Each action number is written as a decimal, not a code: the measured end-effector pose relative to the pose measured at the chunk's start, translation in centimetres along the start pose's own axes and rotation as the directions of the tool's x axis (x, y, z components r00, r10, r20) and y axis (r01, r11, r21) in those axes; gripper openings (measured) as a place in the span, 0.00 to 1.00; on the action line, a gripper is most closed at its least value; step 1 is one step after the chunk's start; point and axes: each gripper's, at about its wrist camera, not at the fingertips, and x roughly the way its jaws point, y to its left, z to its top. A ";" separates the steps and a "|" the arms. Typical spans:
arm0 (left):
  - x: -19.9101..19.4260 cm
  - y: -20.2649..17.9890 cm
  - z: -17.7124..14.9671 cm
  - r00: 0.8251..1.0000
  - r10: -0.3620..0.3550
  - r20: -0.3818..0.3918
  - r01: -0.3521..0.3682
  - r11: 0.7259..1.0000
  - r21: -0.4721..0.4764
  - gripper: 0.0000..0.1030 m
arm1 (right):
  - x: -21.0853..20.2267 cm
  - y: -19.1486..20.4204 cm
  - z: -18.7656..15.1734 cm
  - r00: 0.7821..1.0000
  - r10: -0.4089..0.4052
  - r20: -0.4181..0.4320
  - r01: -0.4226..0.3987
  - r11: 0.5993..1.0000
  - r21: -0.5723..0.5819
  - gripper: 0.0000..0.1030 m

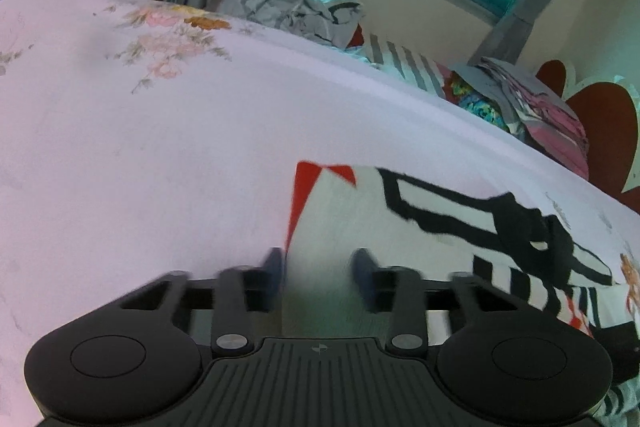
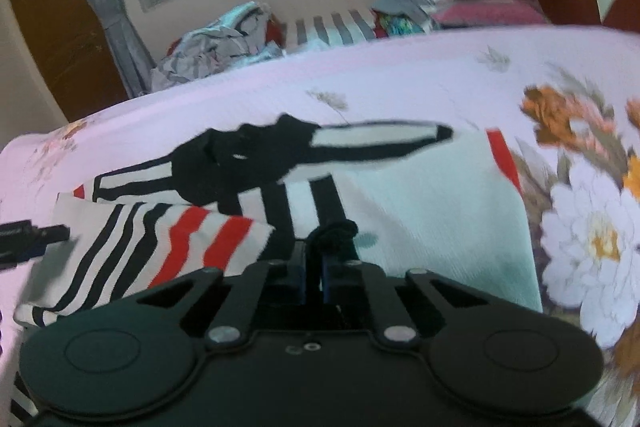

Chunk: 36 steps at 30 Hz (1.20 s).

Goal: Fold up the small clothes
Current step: 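Fold the side edge inward over the sleeves with the left tool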

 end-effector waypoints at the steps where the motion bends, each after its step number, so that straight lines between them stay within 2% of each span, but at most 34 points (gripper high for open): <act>1: 0.2 0.0 0.1 1.000 0.011 0.010 -0.011 1.000 -0.004 0.25 | -0.1 0.1 0.1 1.000 -0.008 0.011 0.008 1.000 -0.015 0.07; 3: 0.5 0.5 0.3 0.999 0.024 0.027 -0.023 0.999 -0.029 0.18 | -0.3 0.2 0.3 0.999 -0.029 0.043 0.030 0.999 -0.034 0.06; 5: 0.7 0.8 0.1 0.999 0.027 0.035 -0.026 0.999 -0.037 0.18 | -0.1 0.0 0.3 0.997 -0.058 0.044 0.060 0.997 -0.043 0.06; 8: 0.8 0.5 -0.3 0.998 0.037 0.049 -0.037 0.999 -0.016 0.18 | 1.6 -0.9 -0.4 0.995 -0.091 -0.037 0.090 0.996 -0.029 0.06; 11: 0.3 0.5 0.1 0.999 0.037 0.040 -0.036 0.999 -0.011 0.18 | 1.1 -1.5 -0.3 0.997 -0.074 -0.027 0.074 0.997 0.006 0.08; 12: -0.4 0.3 0.1 0.998 0.045 0.050 -0.046 0.999 0.006 0.18 | 0.7 -1.5 -0.2 0.997 -0.076 -0.005 0.076 0.997 0.014 0.16; 14: -1.8 -0.2 0.2 0.996 0.042 0.078 -0.046 0.998 0.051 0.18 | -0.4 -1.8 0.1 0.998 -0.057 0.034 0.055 0.998 0.043 0.21; 18: -4.7 -1.8 -0.2 0.993 -0.004 0.116 -0.012 0.990 0.138 0.18 | -1.6 -1.3 0.7 0.998 -0.013 0.059 0.009 0.998 0.059 0.23; 27: -6.8 -4.6 -4.4 0.995 -0.098 0.017 0.094 0.983 0.159 0.18 | -1.2 2.1 -0.1 0.998 0.069 0.014 -0.069 0.997 0.025 0.25; 30: -6.7 -4.7 -6.2 0.996 -0.091 -0.010 0.092 0.983 0.160 0.18 | -1.2 2.9 -0.5 0.997 0.080 -0.004 -0.080 0.997 0.004 0.26; 36: -6.2 -4.5 -7.4 0.998 -0.057 -0.036 0.062 0.985 0.161 0.18 | -0.9 3.6 -1.7 0.997 0.072 -0.037 -0.073 0.997 -0.029 0.26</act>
